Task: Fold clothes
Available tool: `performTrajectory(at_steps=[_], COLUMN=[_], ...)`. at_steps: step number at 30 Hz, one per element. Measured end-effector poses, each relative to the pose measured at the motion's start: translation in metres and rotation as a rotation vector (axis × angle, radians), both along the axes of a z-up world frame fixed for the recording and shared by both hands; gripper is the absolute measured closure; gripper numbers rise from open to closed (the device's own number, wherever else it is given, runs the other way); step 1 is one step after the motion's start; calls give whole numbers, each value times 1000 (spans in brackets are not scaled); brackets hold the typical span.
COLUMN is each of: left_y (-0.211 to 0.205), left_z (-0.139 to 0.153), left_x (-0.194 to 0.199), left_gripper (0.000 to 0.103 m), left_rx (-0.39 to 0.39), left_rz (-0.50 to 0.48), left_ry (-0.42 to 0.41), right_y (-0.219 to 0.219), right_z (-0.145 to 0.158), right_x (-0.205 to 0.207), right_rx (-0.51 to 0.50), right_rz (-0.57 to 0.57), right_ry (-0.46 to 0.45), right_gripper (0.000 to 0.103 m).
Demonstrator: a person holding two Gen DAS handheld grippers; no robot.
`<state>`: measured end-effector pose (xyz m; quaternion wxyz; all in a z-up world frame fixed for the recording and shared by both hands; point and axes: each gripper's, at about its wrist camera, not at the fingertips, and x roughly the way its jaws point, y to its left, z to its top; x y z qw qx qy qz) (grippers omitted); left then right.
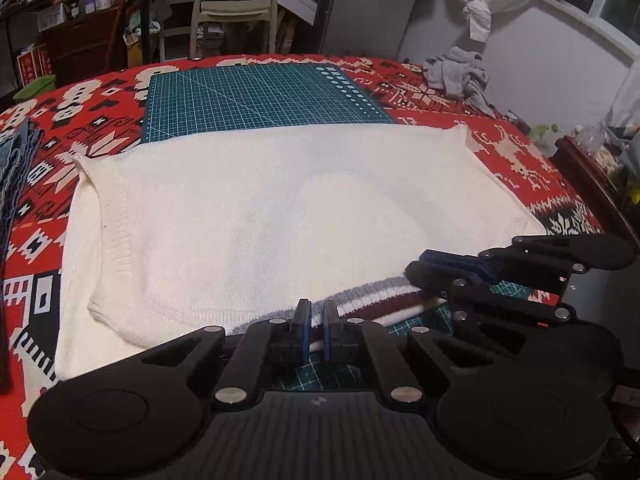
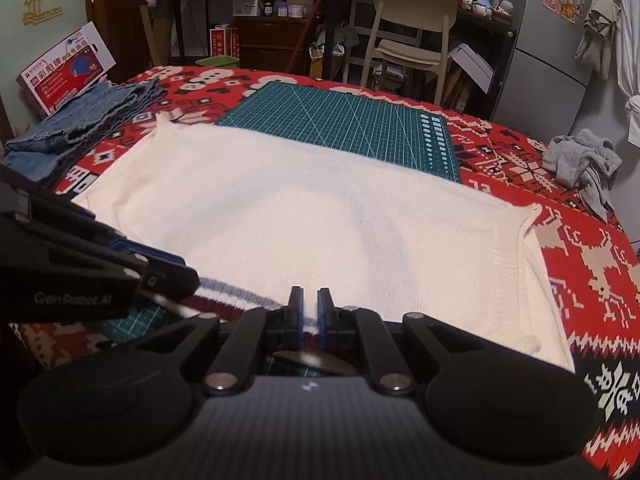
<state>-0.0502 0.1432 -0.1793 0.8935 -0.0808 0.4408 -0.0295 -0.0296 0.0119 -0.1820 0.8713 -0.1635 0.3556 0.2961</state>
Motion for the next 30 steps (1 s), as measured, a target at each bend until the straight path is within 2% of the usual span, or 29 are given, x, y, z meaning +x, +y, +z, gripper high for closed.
performTrajectory(at_steps=[9, 13, 21, 22, 23, 24, 26, 28, 30], left_y=[7, 14, 13, 13, 13, 14, 19, 25, 31], left_z=[5, 2, 7, 11, 14, 17, 22, 26, 26], left_x=[-12, -16, -32, -35, -39, -42, -46, -50, -54], left_gripper=[98, 98, 98, 95, 88, 75, 57, 50, 31], left_rx=[-7, -18, -26, -25, -24, -22, -27, -27, -3], left_rz=[38, 70, 99, 108, 118, 134, 175, 221, 274], left_ry=[-4, 8, 6, -4, -13, -18, -19, -19, -23], right_y=[-28, -40, -46, -47, -47, -47, -48, -49, -50], right_z=[6, 7, 6, 9, 12, 15, 21, 25, 27], right_x=[-10, -1, -15, -15, -16, -16, -17, -17, -18], right_rx=[1, 24, 19, 23, 28, 33, 43, 51, 55], right_rz=[-41, -95, -85, -86, -86, -87, -89, -93, -101], right_ry=[-6, 35, 31, 24, 17, 10, -5, -21, -40], right_gripper=[96, 95, 95, 94, 90, 85, 70, 60, 48])
